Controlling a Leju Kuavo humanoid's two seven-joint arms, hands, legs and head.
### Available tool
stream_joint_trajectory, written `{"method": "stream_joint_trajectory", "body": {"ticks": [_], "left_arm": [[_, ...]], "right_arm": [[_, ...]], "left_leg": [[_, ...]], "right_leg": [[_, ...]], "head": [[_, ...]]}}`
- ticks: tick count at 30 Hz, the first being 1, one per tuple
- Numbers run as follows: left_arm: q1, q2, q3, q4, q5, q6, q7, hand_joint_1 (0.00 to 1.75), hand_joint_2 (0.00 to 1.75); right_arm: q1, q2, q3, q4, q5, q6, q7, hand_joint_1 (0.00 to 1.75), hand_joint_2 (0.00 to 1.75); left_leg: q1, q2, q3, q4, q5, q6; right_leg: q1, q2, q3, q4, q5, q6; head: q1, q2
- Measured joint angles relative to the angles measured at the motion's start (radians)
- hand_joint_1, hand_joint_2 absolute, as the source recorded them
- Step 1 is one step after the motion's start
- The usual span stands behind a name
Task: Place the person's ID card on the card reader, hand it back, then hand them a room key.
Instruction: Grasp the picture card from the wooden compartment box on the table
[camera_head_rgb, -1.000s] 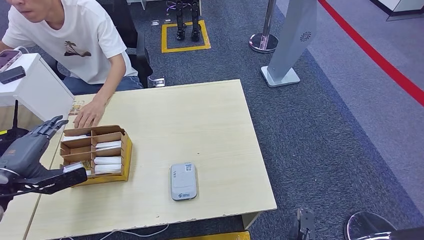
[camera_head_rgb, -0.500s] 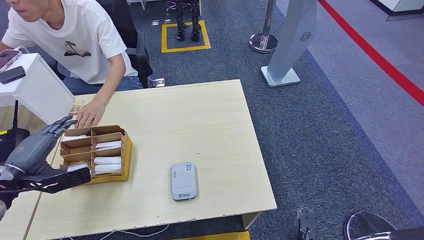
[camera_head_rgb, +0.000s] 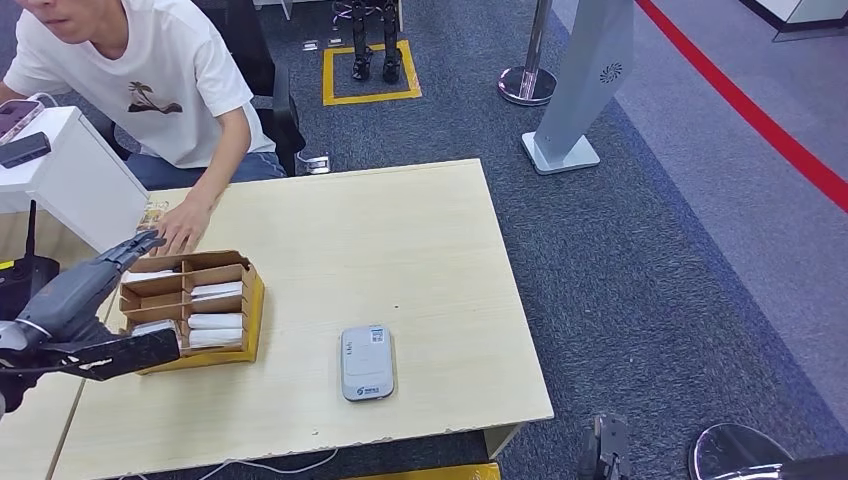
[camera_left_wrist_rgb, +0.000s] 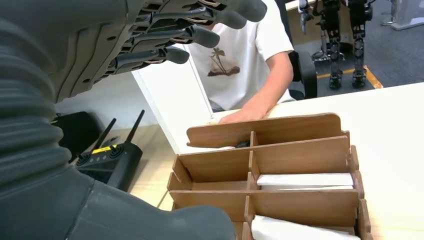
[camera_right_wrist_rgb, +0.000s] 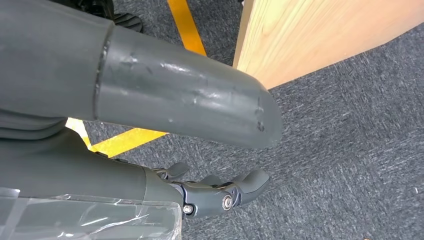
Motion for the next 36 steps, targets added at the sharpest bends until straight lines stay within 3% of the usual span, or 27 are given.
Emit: {"method": "stream_joint_trajectory", "body": {"ticks": [14, 22, 28, 36], "left_arm": [[-0.016, 0.028, -0.018, 0.000, 0.049, 0.003, 0.017, 0.00, 1.75], [-0.006, 0.006, -0.046, 0.000, -0.032, 0.067, 0.013, 0.00, 1.75], [0.036, -0.012, -0.058, -0.001, -0.065, 0.110, 0.000, 0.00, 1.75], [0.159, -0.033, -0.059, -0.032, -0.096, 0.175, -0.010, 0.00, 1.75]], "right_arm": [[-0.007, 0.000, -0.003, 0.000, 0.000, 0.000, 0.001, 0.00, 0.00], [-0.008, 0.000, -0.006, 0.000, -0.003, 0.000, -0.002, 0.00, 0.00], [-0.008, 0.000, -0.009, 0.000, -0.011, 0.000, -0.007, 0.00, 0.00], [-0.006, 0.000, -0.018, 0.000, -0.022, 0.000, -0.018, 0.00, 0.00]], "left_leg": [[0.000, 0.000, 0.000, 0.000, 0.000, 0.000], [0.000, 0.000, 0.000, 0.000, 0.000, 0.000], [0.000, 0.000, 0.000, 0.000, 0.000, 0.000], [0.000, 0.000, 0.000, 0.000, 0.000, 0.000]], "right_leg": [[0.000, 0.000, 0.000, 0.000, 0.000, 0.000], [0.000, 0.000, 0.000, 0.000, 0.000, 0.000], [0.000, 0.000, 0.000, 0.000, 0.000, 0.000], [0.000, 0.000, 0.000, 0.000, 0.000, 0.000]], "head": [[0.000, 0.000], [0.000, 0.000], [0.000, 0.000], [0.000, 0.000]]}}
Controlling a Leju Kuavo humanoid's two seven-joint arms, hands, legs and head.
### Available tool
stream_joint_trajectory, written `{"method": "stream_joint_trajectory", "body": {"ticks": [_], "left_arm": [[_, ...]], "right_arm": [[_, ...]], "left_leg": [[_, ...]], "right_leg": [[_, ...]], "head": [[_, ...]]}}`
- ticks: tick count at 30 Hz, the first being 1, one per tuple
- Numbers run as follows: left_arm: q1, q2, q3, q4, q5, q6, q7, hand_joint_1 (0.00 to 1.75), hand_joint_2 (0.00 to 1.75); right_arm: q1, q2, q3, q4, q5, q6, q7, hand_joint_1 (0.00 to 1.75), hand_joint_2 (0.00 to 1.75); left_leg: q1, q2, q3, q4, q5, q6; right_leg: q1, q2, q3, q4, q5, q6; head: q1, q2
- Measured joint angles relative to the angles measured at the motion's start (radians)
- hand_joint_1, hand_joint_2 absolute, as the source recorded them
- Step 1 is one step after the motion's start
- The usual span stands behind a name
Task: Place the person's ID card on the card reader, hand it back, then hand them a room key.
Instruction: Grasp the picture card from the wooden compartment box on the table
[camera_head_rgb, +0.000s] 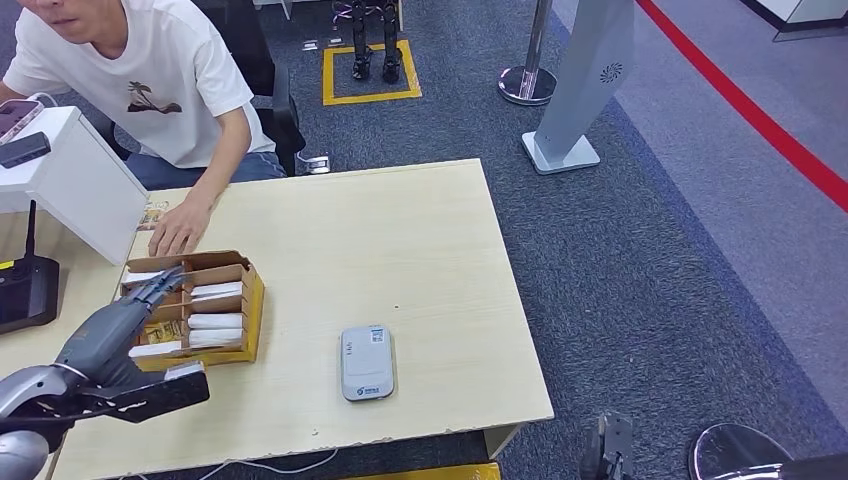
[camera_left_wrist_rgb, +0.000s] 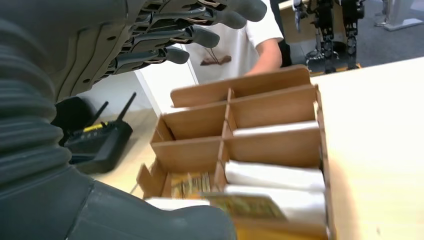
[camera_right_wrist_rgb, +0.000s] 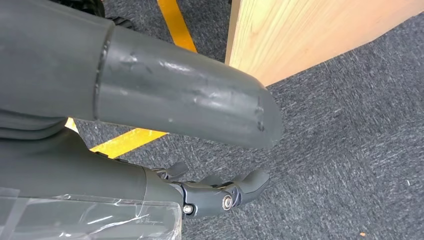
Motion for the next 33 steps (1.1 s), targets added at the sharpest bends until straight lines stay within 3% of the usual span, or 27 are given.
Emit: {"method": "stream_joint_trajectory", "body": {"ticks": [15, 23, 33], "left_arm": [[0.175, -0.036, 0.078, -0.046, -0.106, 0.029, -0.003, 0.00, 1.75], [0.211, -0.055, 0.132, -0.046, -0.221, 0.045, 0.022, 0.00, 1.75], [0.225, -0.061, 0.147, -0.046, -0.237, 0.047, 0.025, 0.00, 1.75]], "right_arm": [[0.006, 0.000, -0.015, -0.001, -0.004, -0.001, 0.000, 0.00, 0.00], [0.012, 0.000, -0.017, -0.008, 0.003, -0.003, 0.001, 0.00, 0.00], [0.013, 0.000, -0.021, -0.009, 0.003, -0.003, 0.002, 0.00, 0.00]], "left_leg": [[0.000, 0.000, 0.000, 0.000, 0.000, 0.000], [0.000, 0.000, 0.000, 0.000, 0.000, 0.000], [0.000, 0.000, 0.000, 0.000, 0.000, 0.000]], "right_leg": [[0.000, 0.000, 0.000, 0.000, 0.000, 0.000], [0.000, 0.000, 0.000, 0.000, 0.000, 0.000], [0.000, 0.000, 0.000, 0.000, 0.000, 0.000]], "head": [[0.000, 0.000], [0.000, 0.000], [0.000, 0.000]]}}
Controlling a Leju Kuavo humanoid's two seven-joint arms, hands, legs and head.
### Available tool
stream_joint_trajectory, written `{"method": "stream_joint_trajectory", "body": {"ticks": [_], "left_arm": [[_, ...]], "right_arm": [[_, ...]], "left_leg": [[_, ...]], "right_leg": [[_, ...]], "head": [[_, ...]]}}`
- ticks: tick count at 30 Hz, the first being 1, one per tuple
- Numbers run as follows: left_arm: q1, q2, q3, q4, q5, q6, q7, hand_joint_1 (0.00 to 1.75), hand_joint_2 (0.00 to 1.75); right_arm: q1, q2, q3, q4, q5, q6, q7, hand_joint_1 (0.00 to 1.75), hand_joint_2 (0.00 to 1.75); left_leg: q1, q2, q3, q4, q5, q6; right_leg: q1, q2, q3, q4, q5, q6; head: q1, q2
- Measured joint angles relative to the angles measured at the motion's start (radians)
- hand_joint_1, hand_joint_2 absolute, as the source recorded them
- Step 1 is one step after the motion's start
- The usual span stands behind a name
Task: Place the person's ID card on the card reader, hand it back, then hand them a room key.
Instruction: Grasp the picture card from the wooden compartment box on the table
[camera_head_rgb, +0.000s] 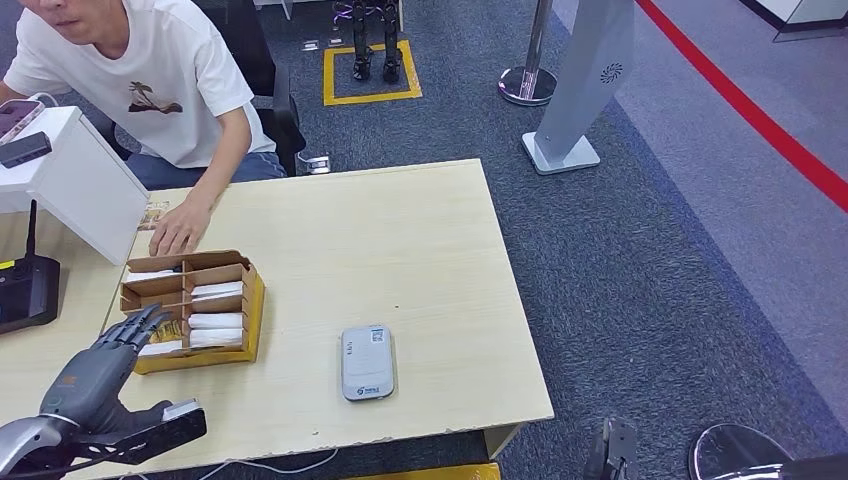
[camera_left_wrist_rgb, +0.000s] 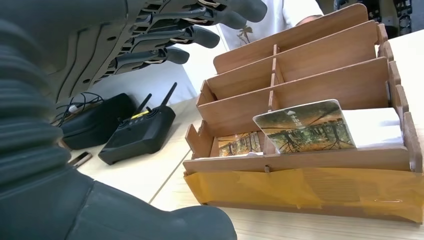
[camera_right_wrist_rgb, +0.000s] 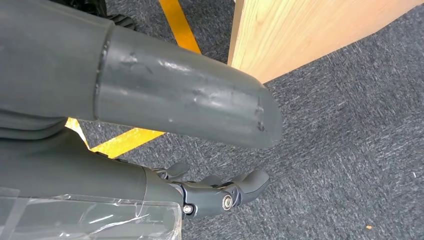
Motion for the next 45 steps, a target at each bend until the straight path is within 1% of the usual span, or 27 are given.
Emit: {"method": "stream_joint_trajectory", "body": {"ticks": [8, 13, 20, 32, 45], "left_arm": [[0.014, -0.009, 0.019, 0.000, -0.055, 0.009, 0.015, 0.00, 1.75], [0.014, -0.023, 0.033, 0.005, -0.056, -0.003, 0.010, 0.00, 1.75], [-0.027, -0.050, 0.034, 0.045, -0.050, -0.025, -0.001, 0.00, 1.75], [-0.103, -0.099, 0.031, 0.149, -0.032, -0.034, -0.009, 0.00, 1.75], [-0.136, -0.123, 0.014, 0.194, -0.016, -0.036, -0.018, 0.00, 1.75]], "right_arm": [[0.003, 0.000, -0.001, 0.000, 0.005, -0.003, 0.005, 0.00, 0.00], [0.005, 0.000, -0.001, -0.001, 0.014, -0.001, 0.008, 0.00, 0.00], [0.005, 0.000, -0.001, -0.001, 0.031, -0.001, 0.018, 0.00, 0.00], [0.000, 0.000, -0.001, -0.001, 0.052, 0.000, 0.029, 0.00, 0.00], [-0.001, 0.000, 0.000, -0.001, 0.056, 0.000, 0.031, 0.00, 0.00]], "left_leg": [[0.000, 0.000, 0.000, 0.000, 0.000, 0.000], [0.000, 0.000, 0.000, 0.000, 0.000, 0.000], [0.000, 0.000, 0.000, 0.000, 0.000, 0.000], [0.000, 0.000, 0.000, 0.000, 0.000, 0.000], [0.000, 0.000, 0.000, 0.000, 0.000, 0.000]], "right_leg": [[0.000, 0.000, 0.000, 0.000, 0.000, 0.000], [0.000, 0.000, 0.000, 0.000, 0.000, 0.000], [0.000, 0.000, 0.000, 0.000, 0.000, 0.000], [0.000, 0.000, 0.000, 0.000, 0.000, 0.000], [0.000, 0.000, 0.000, 0.000, 0.000, 0.000]], "head": [[0.000, 0.000], [0.000, 0.000], [0.000, 0.000], [0.000, 0.000], [0.000, 0.000]]}}
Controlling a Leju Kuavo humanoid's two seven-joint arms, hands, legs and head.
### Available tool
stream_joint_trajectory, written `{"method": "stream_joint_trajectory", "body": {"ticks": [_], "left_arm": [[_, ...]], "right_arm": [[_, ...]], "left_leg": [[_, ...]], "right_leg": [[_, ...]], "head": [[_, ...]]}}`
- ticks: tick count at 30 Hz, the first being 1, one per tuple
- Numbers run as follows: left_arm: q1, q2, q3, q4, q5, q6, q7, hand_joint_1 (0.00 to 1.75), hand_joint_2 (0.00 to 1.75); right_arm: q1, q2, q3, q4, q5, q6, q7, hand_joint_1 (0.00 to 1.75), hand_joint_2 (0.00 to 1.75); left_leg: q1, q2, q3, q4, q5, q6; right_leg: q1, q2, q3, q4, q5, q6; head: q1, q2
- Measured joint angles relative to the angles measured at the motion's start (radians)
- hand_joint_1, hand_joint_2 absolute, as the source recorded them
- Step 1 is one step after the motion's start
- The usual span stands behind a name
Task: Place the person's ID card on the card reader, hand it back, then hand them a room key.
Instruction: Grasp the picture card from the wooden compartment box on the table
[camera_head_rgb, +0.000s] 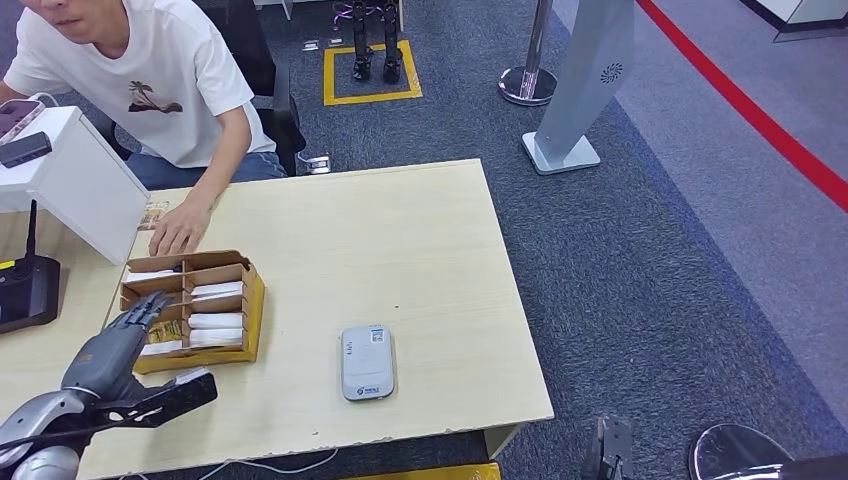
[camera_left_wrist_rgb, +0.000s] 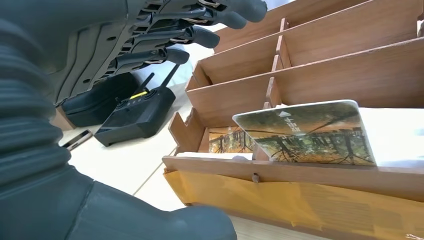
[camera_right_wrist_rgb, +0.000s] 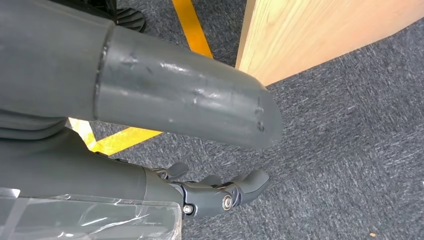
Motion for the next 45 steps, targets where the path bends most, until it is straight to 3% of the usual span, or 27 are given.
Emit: {"method": "stream_joint_trajectory", "body": {"ticks": [15, 45], "left_arm": [[-0.058, 0.006, -0.032, 0.010, 0.033, -0.038, -0.019, 0.00, 1.75], [-0.061, 0.048, -0.072, 0.009, 0.065, -0.043, 0.002, 0.00, 1.75]], "right_arm": [[0.000, 0.002, 0.001, 0.000, 0.001, 0.000, 0.001, 0.00, 0.00], [0.001, 0.007, 0.001, 0.000, 0.003, 0.000, 0.001, 0.00, 0.00]], "left_leg": [[0.000, 0.000, 0.000, 0.000, 0.000, 0.000], [0.000, 0.000, 0.000, 0.000, 0.000, 0.000]], "right_leg": [[0.000, 0.000, 0.000, 0.000, 0.000, 0.000], [0.000, 0.000, 0.000, 0.000, 0.000, 0.000]], "head": [[0.000, 0.000], [0.000, 0.000]]}}
